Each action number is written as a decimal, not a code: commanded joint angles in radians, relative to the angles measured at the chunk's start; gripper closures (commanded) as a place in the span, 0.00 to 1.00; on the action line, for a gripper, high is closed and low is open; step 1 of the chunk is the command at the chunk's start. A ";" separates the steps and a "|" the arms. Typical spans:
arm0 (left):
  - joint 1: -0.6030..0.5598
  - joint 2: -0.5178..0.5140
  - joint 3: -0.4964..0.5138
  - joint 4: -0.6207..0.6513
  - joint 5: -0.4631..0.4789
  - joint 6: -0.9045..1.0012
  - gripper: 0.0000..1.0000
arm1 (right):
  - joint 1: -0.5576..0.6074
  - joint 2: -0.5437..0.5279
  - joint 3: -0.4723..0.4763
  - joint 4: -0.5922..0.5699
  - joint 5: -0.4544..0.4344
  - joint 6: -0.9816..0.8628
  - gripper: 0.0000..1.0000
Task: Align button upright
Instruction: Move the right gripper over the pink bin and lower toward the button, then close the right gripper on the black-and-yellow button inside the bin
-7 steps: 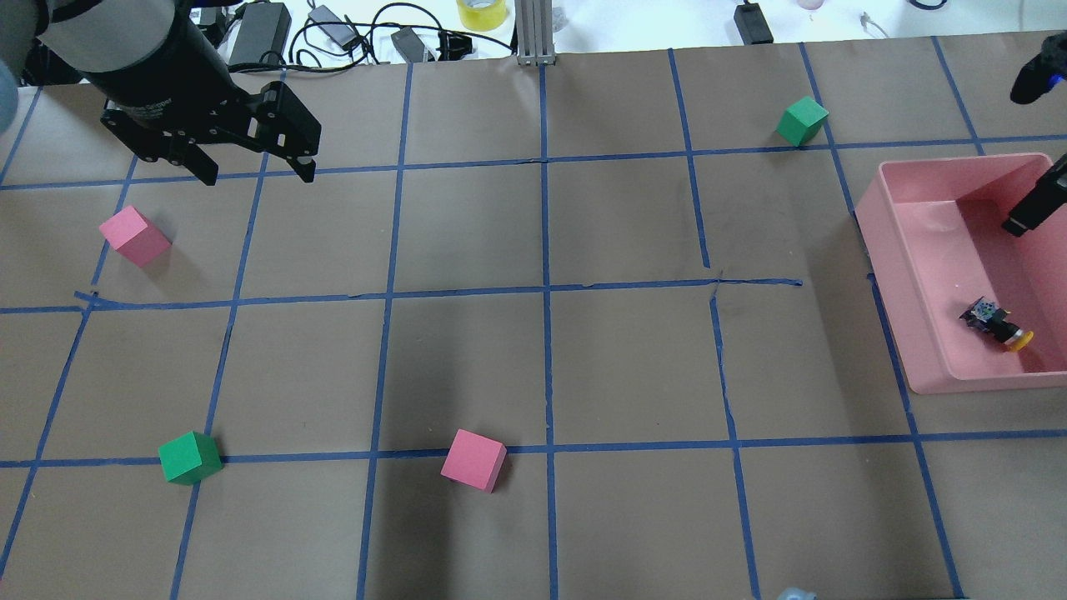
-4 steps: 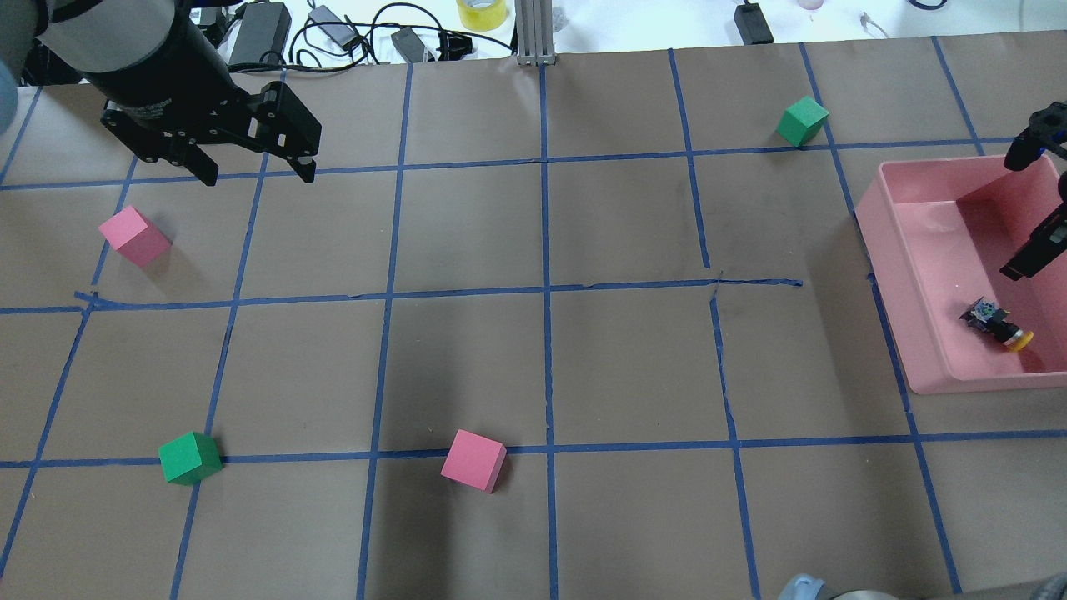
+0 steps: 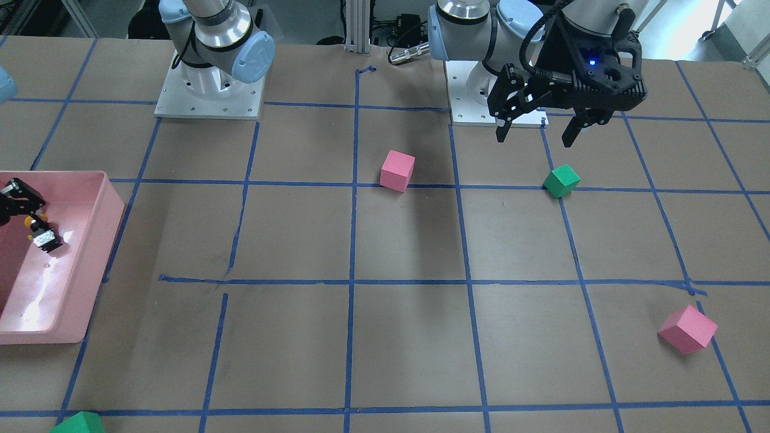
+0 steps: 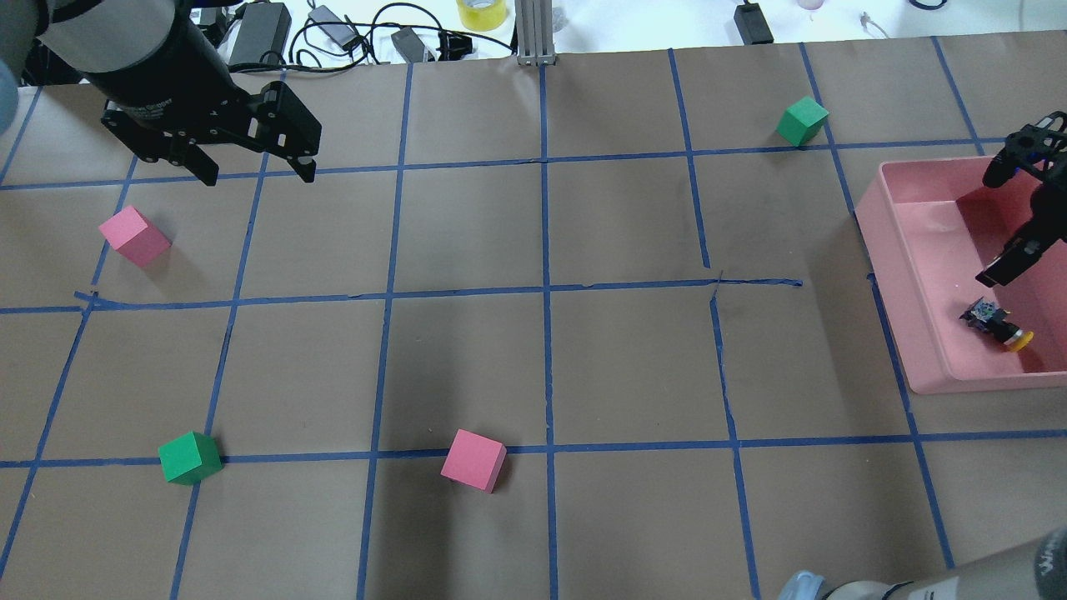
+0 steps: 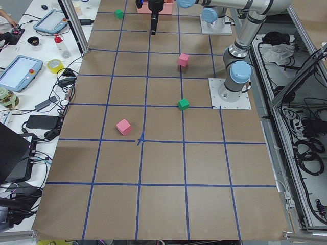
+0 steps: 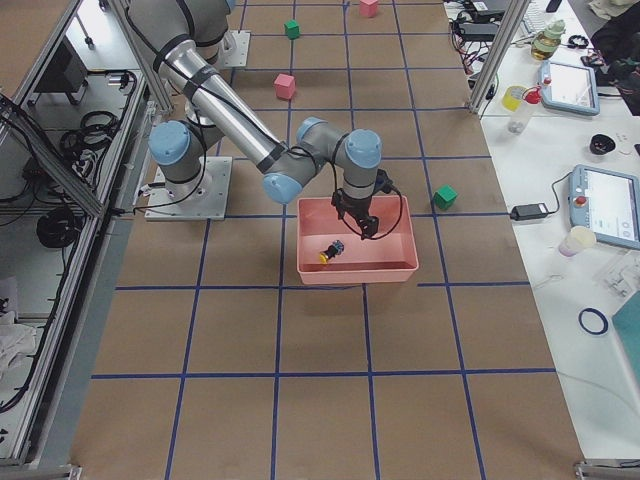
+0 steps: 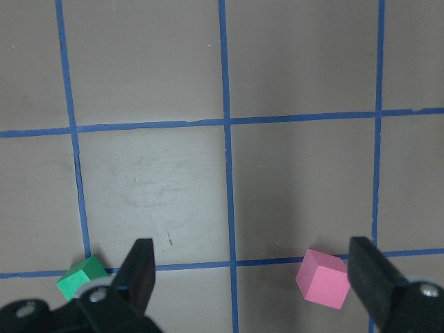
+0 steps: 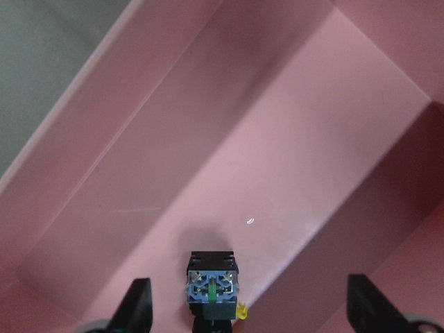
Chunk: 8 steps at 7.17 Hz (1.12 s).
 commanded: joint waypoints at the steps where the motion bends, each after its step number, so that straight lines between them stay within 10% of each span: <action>1: 0.000 0.001 0.000 0.000 0.000 0.000 0.00 | -0.003 0.026 0.028 -0.010 0.002 -0.029 0.00; 7: 0.000 0.001 0.002 0.002 0.000 0.000 0.00 | -0.026 0.080 0.053 -0.045 -0.007 -0.030 0.00; 8: 0.000 0.000 0.002 0.003 0.000 0.000 0.00 | -0.026 0.080 0.053 -0.047 -0.012 -0.030 0.13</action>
